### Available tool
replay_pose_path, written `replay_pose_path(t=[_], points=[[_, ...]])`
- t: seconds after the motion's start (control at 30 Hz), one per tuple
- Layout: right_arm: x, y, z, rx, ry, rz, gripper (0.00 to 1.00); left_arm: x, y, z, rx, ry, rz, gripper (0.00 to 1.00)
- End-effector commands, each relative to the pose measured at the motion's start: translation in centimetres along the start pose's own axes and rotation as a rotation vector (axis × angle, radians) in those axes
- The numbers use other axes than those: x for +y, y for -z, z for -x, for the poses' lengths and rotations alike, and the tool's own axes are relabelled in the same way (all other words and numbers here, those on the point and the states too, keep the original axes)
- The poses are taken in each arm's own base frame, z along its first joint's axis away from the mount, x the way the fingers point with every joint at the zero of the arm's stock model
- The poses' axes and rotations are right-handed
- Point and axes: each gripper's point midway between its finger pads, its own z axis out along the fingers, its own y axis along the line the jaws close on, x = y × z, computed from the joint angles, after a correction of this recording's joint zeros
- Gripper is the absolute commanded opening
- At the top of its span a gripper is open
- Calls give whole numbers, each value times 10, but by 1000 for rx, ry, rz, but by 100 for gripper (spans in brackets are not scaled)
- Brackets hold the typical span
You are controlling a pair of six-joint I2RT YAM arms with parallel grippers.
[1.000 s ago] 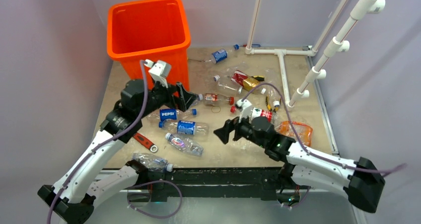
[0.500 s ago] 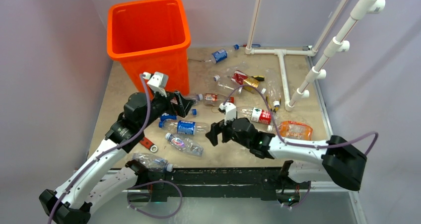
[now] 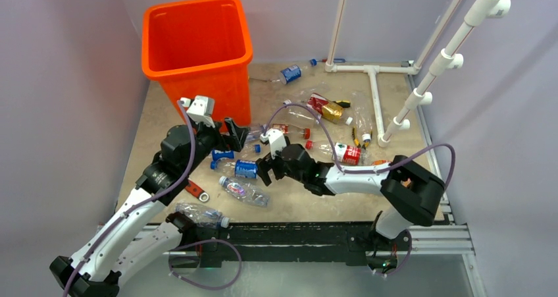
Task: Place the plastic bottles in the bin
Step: Pick up the plastic bottle at the center of the board.
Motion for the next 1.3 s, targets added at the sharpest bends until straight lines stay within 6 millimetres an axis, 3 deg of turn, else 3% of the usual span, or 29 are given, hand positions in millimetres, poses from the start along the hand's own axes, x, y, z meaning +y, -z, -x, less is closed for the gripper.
replay_pose_path(t=[0.0, 0.13, 0.4, 0.53, 0.67, 0.8, 1.1, 1.2, 1.27], points=[[16, -11, 24, -42, 86, 72, 91, 9, 2, 9, -30, 1, 46, 98], [16, -19, 3, 26, 103, 80, 83, 5, 3, 10, -34, 2, 25, 98], [17, -14, -29, 103, 78, 107, 78, 2, 2, 8, -25, 7, 8, 98], [13, -16, -36, 112, 72, 90, 74, 2, 1, 8, -26, 13, -3, 98], [9, -16, -39, 119, 71, 70, 64, 2, 0, 7, -23, 18, -2, 98], [2, -2, -31, 103, 57, 31, 56, 4, 0, 6, -21, 18, 4, 98], [-15, 55, -12, 59, -33, -52, 48, 3, -1, 8, -25, 34, -9, 98], [-13, 67, -13, 77, -68, -42, 52, 4, -2, 7, -22, 43, -14, 98], [-11, 71, -13, 87, -89, -33, 65, 4, -3, 6, -18, 46, -14, 98]])
